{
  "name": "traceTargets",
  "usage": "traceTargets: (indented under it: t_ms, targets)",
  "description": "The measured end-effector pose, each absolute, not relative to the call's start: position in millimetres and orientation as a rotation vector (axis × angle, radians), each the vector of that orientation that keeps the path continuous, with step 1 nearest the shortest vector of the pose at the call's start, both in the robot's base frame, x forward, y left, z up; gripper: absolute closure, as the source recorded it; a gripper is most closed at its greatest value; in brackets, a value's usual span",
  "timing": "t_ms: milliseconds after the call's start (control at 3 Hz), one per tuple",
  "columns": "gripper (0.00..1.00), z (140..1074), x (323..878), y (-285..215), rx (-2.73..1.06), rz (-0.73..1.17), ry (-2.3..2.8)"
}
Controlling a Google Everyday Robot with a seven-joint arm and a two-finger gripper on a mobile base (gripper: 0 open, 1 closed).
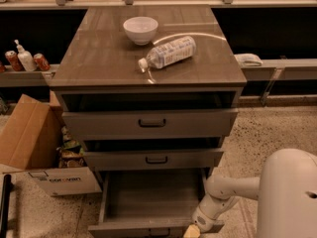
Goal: Close bottom drawer
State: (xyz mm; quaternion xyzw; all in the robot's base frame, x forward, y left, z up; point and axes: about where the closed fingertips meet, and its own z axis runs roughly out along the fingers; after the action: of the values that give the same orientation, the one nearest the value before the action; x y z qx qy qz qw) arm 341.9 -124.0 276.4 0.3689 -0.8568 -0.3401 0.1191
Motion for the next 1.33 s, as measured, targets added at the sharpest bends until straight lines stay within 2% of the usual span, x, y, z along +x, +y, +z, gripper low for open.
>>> traceTargets:
  t_ms: [333,667,1333]
  targets:
    - [0.00,262.0,342.7,-117.5,1.068,-1.010,-2.495]
    - [0.16,243.3,345.8,-111.2,1.047,-1.040,-2.469]
    - [0.64,222.7,370.5,-106.6,0.909,-0.888,-2.682]
